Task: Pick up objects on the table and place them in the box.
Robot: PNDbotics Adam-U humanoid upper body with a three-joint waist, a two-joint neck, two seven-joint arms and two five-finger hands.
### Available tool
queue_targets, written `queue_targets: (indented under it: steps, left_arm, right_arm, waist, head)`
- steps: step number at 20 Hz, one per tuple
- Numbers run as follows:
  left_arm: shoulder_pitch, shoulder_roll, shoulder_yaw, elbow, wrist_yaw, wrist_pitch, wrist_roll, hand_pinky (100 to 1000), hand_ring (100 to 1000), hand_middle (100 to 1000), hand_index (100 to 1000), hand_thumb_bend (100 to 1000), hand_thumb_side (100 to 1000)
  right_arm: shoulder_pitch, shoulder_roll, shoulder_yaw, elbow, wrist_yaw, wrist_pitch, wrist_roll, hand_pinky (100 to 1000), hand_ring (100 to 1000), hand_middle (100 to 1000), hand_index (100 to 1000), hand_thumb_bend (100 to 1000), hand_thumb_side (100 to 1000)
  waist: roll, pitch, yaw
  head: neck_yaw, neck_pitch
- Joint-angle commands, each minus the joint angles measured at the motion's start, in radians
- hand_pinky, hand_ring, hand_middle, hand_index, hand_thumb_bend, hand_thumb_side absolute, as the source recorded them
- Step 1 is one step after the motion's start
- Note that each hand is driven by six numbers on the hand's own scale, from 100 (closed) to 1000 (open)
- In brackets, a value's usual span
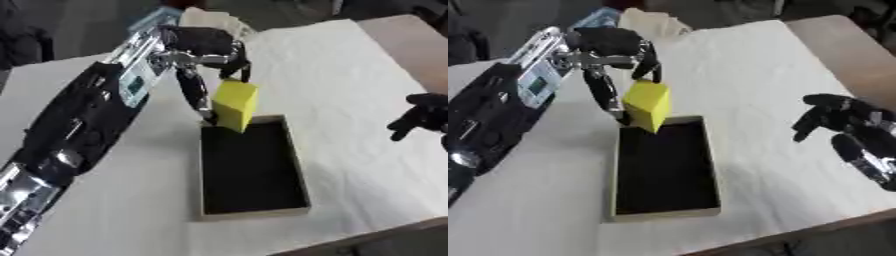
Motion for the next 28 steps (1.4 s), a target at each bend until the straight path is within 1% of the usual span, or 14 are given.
queue_targets:
  steps: [1, 4, 7, 8, 10, 12, 14, 16, 20, 24, 28]
  left_arm:
    - [-0.01, -0.003, -0.017, -0.003, 0.005, -0.08, -0.08, 680, 486, 381, 622, 765, 189]
    - [-0.002, -0.008, -0.034, -0.008, 0.014, -0.098, -0.101, 689, 506, 407, 638, 775, 199]
    - [0.005, -0.013, -0.046, -0.007, 0.017, -0.111, -0.123, 717, 586, 499, 697, 838, 211]
    - [0.006, -0.015, -0.048, -0.006, 0.018, -0.115, -0.13, 732, 629, 555, 730, 872, 214]
    - [0.01, -0.016, -0.05, -0.005, 0.018, -0.123, -0.145, 758, 696, 633, 779, 927, 242]
    - [0.012, -0.016, -0.049, -0.005, 0.02, -0.127, -0.154, 778, 726, 679, 804, 955, 256]
    - [0.013, -0.016, -0.049, -0.007, 0.02, -0.131, -0.166, 802, 758, 743, 839, 976, 288]
    - [0.014, -0.014, -0.046, -0.011, 0.025, -0.132, -0.171, 815, 768, 764, 851, 991, 296]
    - [0.016, -0.003, -0.028, -0.04, 0.061, -0.116, -0.162, 820, 766, 763, 853, 989, 304]
    - [0.023, 0.022, -0.001, -0.1, 0.121, -0.076, -0.138, 816, 740, 738, 850, 969, 330]
    - [0.047, 0.059, 0.028, -0.173, 0.183, -0.021, -0.115, 817, 728, 727, 849, 956, 346]
  right_arm:
    - [-0.014, -0.011, 0.001, -0.008, -0.005, -0.09, 0.099, 781, 639, 665, 939, 100, 630]
    - [-0.014, -0.01, 0.002, -0.006, -0.004, -0.089, 0.103, 781, 639, 664, 938, 100, 632]
    - [-0.013, -0.009, 0.005, -0.005, -0.001, -0.089, 0.109, 781, 639, 663, 936, 100, 636]
    - [-0.013, -0.009, 0.006, -0.004, 0.0, -0.09, 0.111, 781, 639, 662, 935, 100, 637]
    - [-0.012, -0.009, 0.006, -0.003, 0.001, -0.091, 0.114, 781, 640, 662, 935, 100, 638]
    - [-0.011, -0.009, 0.007, -0.002, 0.002, -0.093, 0.117, 781, 640, 662, 935, 100, 638]
    - [-0.011, -0.008, 0.007, 0.0, 0.002, -0.094, 0.119, 781, 640, 662, 934, 100, 638]
    - [-0.011, -0.008, 0.007, 0.001, 0.002, -0.094, 0.12, 780, 640, 662, 936, 100, 637]
    - [-0.009, -0.007, 0.005, 0.003, 0.001, -0.094, 0.119, 780, 640, 662, 936, 100, 637]
    - [-0.002, -0.007, 0.001, 0.007, 0.003, -0.094, 0.117, 781, 640, 661, 937, 100, 639]
    - [0.007, -0.009, -0.005, 0.012, 0.009, -0.096, 0.113, 780, 640, 661, 937, 100, 640]
  waist:
    - [-0.006, -0.014, 0.001]
    - [-0.006, -0.013, 0.003]
    - [-0.006, -0.013, 0.003]
    - [-0.007, -0.013, 0.003]
    - [-0.007, -0.014, 0.004]
    - [-0.008, -0.014, 0.005]
    - [-0.009, -0.015, 0.006]
    - [-0.01, -0.016, 0.008]
    - [-0.014, -0.018, 0.015]
    - [-0.018, -0.021, 0.027]
    - [-0.021, -0.026, 0.047]
  head:
    - [-0.002, -0.009]
    - [-0.004, -0.01]
    - [-0.005, -0.01]
    - [-0.005, -0.011]
    - [-0.005, -0.011]
    - [-0.006, -0.011]
    - [-0.007, -0.011]
    - [-0.007, -0.011]
    - [-0.009, -0.009]
    - [-0.014, -0.006]
    - [-0.022, -0.003]
